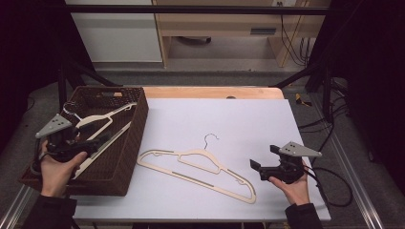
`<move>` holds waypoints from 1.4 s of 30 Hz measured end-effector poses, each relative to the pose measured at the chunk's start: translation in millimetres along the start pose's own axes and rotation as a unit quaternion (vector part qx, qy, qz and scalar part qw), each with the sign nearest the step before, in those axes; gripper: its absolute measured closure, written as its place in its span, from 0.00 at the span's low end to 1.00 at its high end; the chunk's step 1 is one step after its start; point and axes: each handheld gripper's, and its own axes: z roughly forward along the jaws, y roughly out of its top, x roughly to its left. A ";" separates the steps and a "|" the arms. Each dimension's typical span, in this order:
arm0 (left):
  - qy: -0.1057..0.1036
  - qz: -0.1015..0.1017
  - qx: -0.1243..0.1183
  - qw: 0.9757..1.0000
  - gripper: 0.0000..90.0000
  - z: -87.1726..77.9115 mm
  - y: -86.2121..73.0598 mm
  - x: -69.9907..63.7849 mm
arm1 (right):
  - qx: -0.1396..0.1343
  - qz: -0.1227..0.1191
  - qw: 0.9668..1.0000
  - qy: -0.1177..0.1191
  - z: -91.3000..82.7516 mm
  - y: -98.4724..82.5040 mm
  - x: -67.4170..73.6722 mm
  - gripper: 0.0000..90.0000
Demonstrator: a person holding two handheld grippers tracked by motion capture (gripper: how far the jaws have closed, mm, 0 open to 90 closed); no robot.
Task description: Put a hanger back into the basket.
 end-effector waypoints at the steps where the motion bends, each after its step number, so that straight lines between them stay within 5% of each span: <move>1: -0.005 0.003 0.000 1.000 0.21 1.7 -0.4 -4.1 | -0.001 -0.001 1.000 0.000 -0.1 0.0 -0.1 0.06; 12: -0.062 0.040 0.002 0.997 0.09 25.6 -9.3 -60.0 | 0.000 -0.001 1.000 0.003 1.2 -0.8 1.4 0.06; 24: -0.095 0.066 0.024 0.993 0.09 47.1 -23.9 -97.5 | 0.008 -0.011 1.000 0.009 8.3 -1.4 6.3 0.08; 33: -0.114 0.072 0.057 0.989 0.10 70.5 -39.8 -112.2 | 0.039 -0.036 0.998 0.026 26.2 -4.8 16.2 0.15; 42: -0.116 0.069 0.071 0.988 0.11 78.5 -46.6 -113.1 | 0.117 -0.068 0.990 0.043 58.3 -18.5 25.1 0.29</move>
